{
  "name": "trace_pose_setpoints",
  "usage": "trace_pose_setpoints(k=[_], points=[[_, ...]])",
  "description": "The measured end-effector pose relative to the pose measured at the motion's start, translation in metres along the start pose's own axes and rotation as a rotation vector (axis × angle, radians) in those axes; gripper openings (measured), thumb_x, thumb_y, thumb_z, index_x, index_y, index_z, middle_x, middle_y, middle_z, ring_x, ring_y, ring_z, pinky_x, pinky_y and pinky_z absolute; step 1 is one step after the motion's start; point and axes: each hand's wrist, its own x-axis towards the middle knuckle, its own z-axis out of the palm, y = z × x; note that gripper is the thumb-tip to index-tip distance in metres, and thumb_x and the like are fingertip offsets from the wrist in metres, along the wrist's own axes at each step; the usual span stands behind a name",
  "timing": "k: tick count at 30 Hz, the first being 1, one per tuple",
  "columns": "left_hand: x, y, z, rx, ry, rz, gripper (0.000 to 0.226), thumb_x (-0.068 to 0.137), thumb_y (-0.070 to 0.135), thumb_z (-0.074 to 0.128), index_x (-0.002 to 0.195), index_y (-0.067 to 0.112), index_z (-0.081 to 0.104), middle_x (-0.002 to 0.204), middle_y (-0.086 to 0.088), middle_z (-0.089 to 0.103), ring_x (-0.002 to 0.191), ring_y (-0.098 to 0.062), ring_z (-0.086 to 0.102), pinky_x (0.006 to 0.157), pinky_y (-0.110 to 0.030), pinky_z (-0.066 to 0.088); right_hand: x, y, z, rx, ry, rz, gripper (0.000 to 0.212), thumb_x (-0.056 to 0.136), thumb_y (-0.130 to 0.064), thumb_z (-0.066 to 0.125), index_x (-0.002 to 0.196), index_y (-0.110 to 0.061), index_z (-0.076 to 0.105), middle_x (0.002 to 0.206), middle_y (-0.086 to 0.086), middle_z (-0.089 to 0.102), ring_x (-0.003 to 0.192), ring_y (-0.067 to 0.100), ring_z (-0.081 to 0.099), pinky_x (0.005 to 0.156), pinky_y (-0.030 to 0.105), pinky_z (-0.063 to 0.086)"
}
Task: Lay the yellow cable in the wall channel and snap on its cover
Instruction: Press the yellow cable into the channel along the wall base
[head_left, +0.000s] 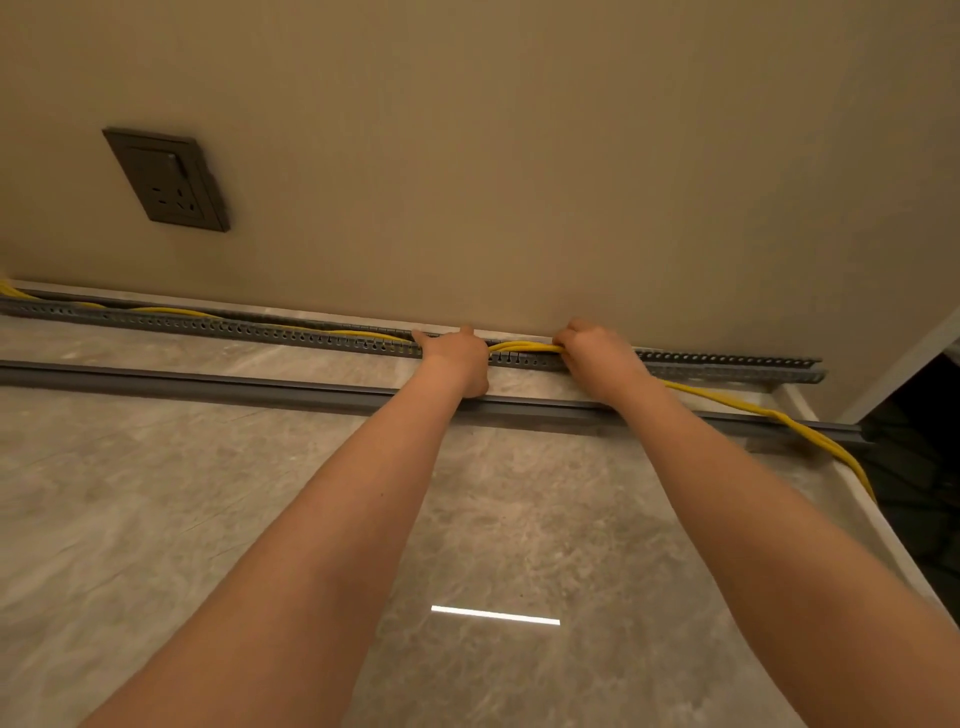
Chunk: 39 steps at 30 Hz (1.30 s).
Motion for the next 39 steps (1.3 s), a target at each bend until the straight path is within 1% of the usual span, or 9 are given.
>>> trace_pose_setpoints(k=[11, 16, 19, 23, 27, 29, 32, 34, 39], points=[[0.002, 0.003, -0.005, 0.113, 0.01, 0.015, 0.038, 0.095, 0.016, 0.042, 0.131, 0.01, 0.05, 0.136, -0.013, 0.043, 0.122, -0.034, 0.051, 0.109, -0.074, 0.005, -0.002, -0.007, 0.006, -0.222, -0.033, -0.104, 0.032, 0.094, 0.002, 0.039, 0.124, 0.001, 0.049, 0.125, 0.019, 0.048, 0.116, 0.034, 0.048, 0.089, 0.041, 0.047], [0.001, 0.006, 0.002, 0.144, 0.111, 0.068, 0.037, 0.094, 0.015, 0.042, 0.13, 0.011, 0.051, 0.132, -0.014, 0.049, 0.12, -0.032, 0.054, 0.11, -0.071, 0.004, 0.005, -0.01, 0.007, -0.246, -0.05, -0.106, 0.029, 0.095, 0.0, 0.039, 0.121, 0.003, 0.053, 0.126, 0.019, 0.047, 0.116, 0.033, 0.049, 0.09, 0.041, 0.046], [0.0, 0.018, 0.003, 0.11, 0.181, 0.131, 0.038, 0.093, 0.013, 0.042, 0.129, 0.009, 0.052, 0.129, -0.013, 0.051, 0.121, -0.031, 0.052, 0.112, -0.066, 0.012, 0.007, -0.009, 0.008, -0.247, -0.036, -0.125, 0.031, 0.096, -0.003, 0.038, 0.123, 0.003, 0.051, 0.13, 0.018, 0.044, 0.119, 0.033, 0.046, 0.093, 0.04, 0.044], [-0.002, 0.045, -0.004, -0.043, 0.187, 0.243, 0.038, 0.093, 0.015, 0.045, 0.13, 0.007, 0.05, 0.13, -0.014, 0.049, 0.123, -0.032, 0.051, 0.105, -0.047, 0.036, 0.003, -0.005, 0.012, -0.225, -0.065, -0.12, 0.038, 0.096, -0.01, 0.037, 0.133, -0.002, 0.043, 0.135, 0.018, 0.039, 0.125, 0.034, 0.04, 0.099, 0.041, 0.037], [-0.001, 0.055, -0.007, -0.088, 0.172, 0.218, 0.041, 0.093, 0.01, 0.045, 0.133, 0.003, 0.046, 0.135, -0.016, 0.042, 0.122, -0.034, 0.051, 0.101, -0.042, 0.041, -0.003, 0.007, 0.015, -0.061, -0.109, -0.064, 0.054, 0.092, -0.009, 0.043, 0.145, -0.015, 0.031, 0.131, 0.019, 0.038, 0.121, 0.035, 0.04, 0.096, 0.041, 0.038], [-0.001, 0.053, -0.007, -0.065, 0.159, 0.208, 0.039, 0.092, 0.008, 0.045, 0.13, 0.002, 0.049, 0.137, -0.016, 0.038, 0.119, -0.035, 0.053, 0.101, -0.042, 0.04, -0.005, 0.012, 0.014, 0.023, -0.09, -0.048, 0.058, 0.09, -0.002, 0.044, 0.145, -0.016, 0.031, 0.127, 0.018, 0.039, 0.111, 0.038, 0.048, 0.086, 0.041, 0.043], [0.001, 0.052, -0.006, -0.054, 0.124, 0.189, 0.035, 0.091, 0.006, 0.045, 0.125, 0.003, 0.055, 0.139, -0.016, 0.035, 0.116, -0.036, 0.054, 0.112, -0.05, 0.028, -0.009, 0.017, 0.015, 0.097, 0.035, 0.019, 0.044, 0.089, 0.003, 0.046, 0.132, -0.007, 0.046, 0.125, 0.018, 0.045, 0.104, 0.04, 0.055, 0.076, 0.042, 0.047], [0.004, 0.054, -0.004, -0.042, 0.105, 0.175, 0.035, 0.091, 0.006, 0.044, 0.124, 0.004, 0.055, 0.141, -0.016, 0.033, 0.117, -0.034, 0.054, 0.116, -0.056, 0.017, -0.01, 0.019, 0.017, 0.095, 0.059, 0.05, 0.036, 0.089, 0.003, 0.046, 0.123, -0.005, 0.055, 0.121, 0.017, 0.052, 0.108, 0.038, 0.055, 0.078, 0.041, 0.047], [0.005, 0.059, -0.006, 0.011, 0.074, 0.149, 0.035, 0.092, 0.011, 0.046, 0.126, 0.006, 0.054, 0.143, -0.015, 0.029, 0.124, -0.033, 0.047, 0.115, -0.061, 0.013, -0.006, 0.021, 0.016, -0.018, 0.064, -0.013, 0.035, 0.088, 0.002, 0.047, 0.119, -0.006, 0.062, 0.116, 0.016, 0.058, 0.111, 0.033, 0.051, 0.088, 0.039, 0.044]])
